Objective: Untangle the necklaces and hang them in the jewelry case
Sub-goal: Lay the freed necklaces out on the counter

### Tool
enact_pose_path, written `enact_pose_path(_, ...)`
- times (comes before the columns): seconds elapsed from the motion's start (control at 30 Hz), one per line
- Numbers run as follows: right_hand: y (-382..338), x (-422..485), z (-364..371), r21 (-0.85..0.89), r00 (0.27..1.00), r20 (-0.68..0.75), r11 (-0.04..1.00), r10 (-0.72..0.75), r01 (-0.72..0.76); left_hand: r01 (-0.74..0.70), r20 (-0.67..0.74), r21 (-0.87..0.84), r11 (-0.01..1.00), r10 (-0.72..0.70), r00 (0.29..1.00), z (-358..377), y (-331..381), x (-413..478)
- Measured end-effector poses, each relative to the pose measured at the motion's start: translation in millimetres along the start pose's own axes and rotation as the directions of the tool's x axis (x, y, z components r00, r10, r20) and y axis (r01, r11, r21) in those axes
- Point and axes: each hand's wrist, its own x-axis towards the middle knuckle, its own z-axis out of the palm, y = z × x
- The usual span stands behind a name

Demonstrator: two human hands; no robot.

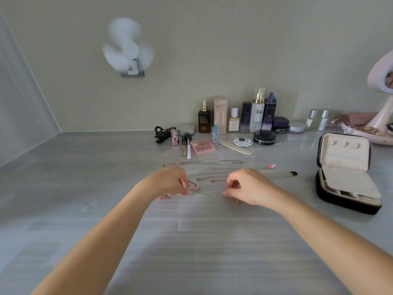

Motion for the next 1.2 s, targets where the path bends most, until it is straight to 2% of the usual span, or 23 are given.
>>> enact_pose_path(0.13, -4.0, 3.2, 2.1, -0.07, 0.994, 0.072, 0.995, 0.078, -0.073, -0.01, -0.075, 0.032, 0.999, 0.012, 0.997, 10.8, -4.9, -6.3)
enact_pose_path(0.23, 5.2, -0.2, -3.9, -0.078, 0.989, 0.035, 0.987, 0.141, -0.138, -0.031, -0.154, -0.114, 0.993, 0.013, 0.988, 15.2, -10.0, -7.5)
enact_pose_path(0.33, 7.9, -4.0, -2.0, -0.052, 0.989, 0.056, 0.99, 0.134, -0.131, -0.02, -0.212, -0.169, 0.985, -0.017, 0.977, 13.7, -14.6, -11.1)
enact_pose_path(0.6, 2.1, -11.4, 4.9, -0.021, 0.995, -0.014, 0.994, 0.103, -0.104, 0.066, -0.307, -0.293, 0.954, -0.159, 0.938, -2.6, -29.4, -21.6)
enact_pose_path(0.73, 1.4, -14.5, 5.6, -0.048, 0.993, 0.027, 0.993, 0.111, -0.11, 0.184, -0.371, -0.23, 0.956, -0.261, 0.891, -7.6, -36.0, -23.5)
enact_pose_path(0.87, 2.1, -14.1, 6.8, -0.041, 0.993, 0.043, 0.993, 0.109, -0.107, 0.272, -0.369, -0.094, 0.958, -0.287, 0.884, -2.6, -38.4, -24.0)
enact_pose_path(0.93, 2.7, -14.7, 4.4, -0.009, 0.995, 0.022, 0.995, 0.097, -0.097, 0.228, -0.451, -0.087, 0.97, -0.242, 0.859, 1.9, -32.2, -22.9)
enact_pose_path(1.03, 2.1, -15.4, -2.2, 0.124, 0.995, -0.002, 0.988, 0.095, -0.094, 0.016, -0.545, -0.149, 0.989, -0.096, 0.833, 8.1, -11.6, -25.1)
enact_pose_path(1.1, 1.0, -16.3, -9.1, 0.238, 0.997, -0.019, 0.969, 0.076, -0.069, -0.116, -0.5, -0.228, 0.967, -0.014, 0.866, 12.1, 3.6, -27.7)
enact_pose_path(1.2, 0.7, -17.9, -23.7, 0.304, 0.996, -0.093, 0.953, 0.007, 0.021, -0.206, -0.389, -0.277, 0.938, 0.087, 0.917, 15.3, 20.3, -28.0)
